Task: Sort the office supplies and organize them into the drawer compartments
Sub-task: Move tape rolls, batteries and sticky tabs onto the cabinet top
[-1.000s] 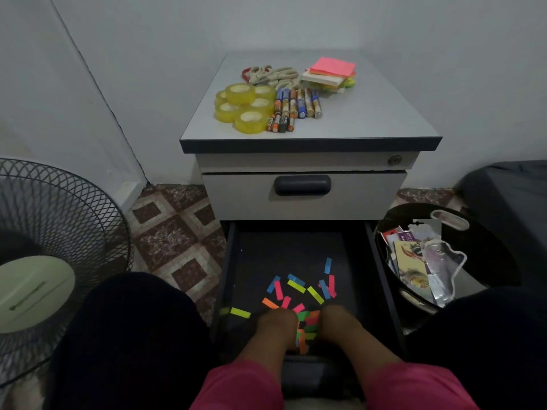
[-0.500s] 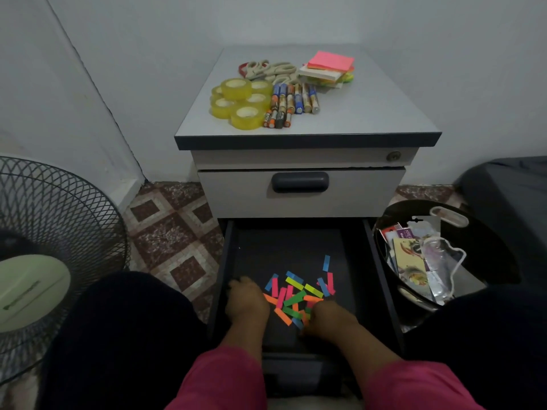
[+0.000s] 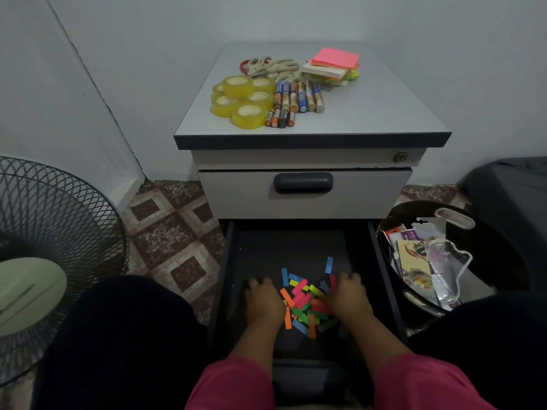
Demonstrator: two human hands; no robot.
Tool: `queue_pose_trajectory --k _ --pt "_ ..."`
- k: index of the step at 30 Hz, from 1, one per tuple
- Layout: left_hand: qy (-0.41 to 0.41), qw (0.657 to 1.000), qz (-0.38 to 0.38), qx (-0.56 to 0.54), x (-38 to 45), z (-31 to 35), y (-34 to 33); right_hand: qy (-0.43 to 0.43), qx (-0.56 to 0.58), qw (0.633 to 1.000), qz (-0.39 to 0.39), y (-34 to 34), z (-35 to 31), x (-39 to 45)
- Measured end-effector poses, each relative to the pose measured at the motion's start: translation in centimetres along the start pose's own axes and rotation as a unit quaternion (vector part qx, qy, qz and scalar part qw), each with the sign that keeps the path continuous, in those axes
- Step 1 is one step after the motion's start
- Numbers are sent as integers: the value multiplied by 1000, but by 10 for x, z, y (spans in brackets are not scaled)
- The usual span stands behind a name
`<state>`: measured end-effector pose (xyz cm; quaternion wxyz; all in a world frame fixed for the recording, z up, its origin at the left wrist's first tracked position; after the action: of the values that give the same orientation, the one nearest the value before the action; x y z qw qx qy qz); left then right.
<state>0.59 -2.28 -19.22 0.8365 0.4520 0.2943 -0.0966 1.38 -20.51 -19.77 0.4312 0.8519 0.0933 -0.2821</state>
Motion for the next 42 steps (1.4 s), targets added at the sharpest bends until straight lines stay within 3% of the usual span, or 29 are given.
queue_pose_trajectory --k 3,6,11,19,23,26,28,33,37,42 --pt "4 998 -57 18 1 0 -9 -16 23 999 -34 3 6 11" --pt "-22 994 -96 36 8 8 -16 -5 -59 995 -77 -1 -1 14" --pt "-53 990 -100 81 19 14 -16 59 -148 980 -119 -17 -18 6" --pt "-123 985 -105 56 10 15 -12 122 -120 975 -145 -30 -26 -5" --pt "-70 993 -84 43 7 6 3 19 -96 990 -97 -17 -13 -10" --pt "28 989 -133 65 0 -8 2 -92 -74 986 -115 -16 6 -14" --pt "51 980 -179 74 -8 -12 -8 -112 -101 978 -146 -23 9 -20" --pt "-30 975 -204 79 -16 1 -34 -37 -76 991 -102 -41 -2 -28" --pt "-124 975 -181 33 -17 14 -41 41 -44 991 -117 -46 -11 -27" --pt "-148 976 -159 -17 -10 25 -35 89 6 988 -125 -42 -20 -18"
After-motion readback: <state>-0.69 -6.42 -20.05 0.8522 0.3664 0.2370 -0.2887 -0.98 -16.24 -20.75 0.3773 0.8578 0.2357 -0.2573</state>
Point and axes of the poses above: each hand's wrist, its own x-axis towards the middle knuckle, its own y-axis out of the back of the hand, z = x × y, the point moved 5 cm from there along x, towards the middle knuckle, and after that the axes turned 14 degrees about -z, right-handed, at the moved point
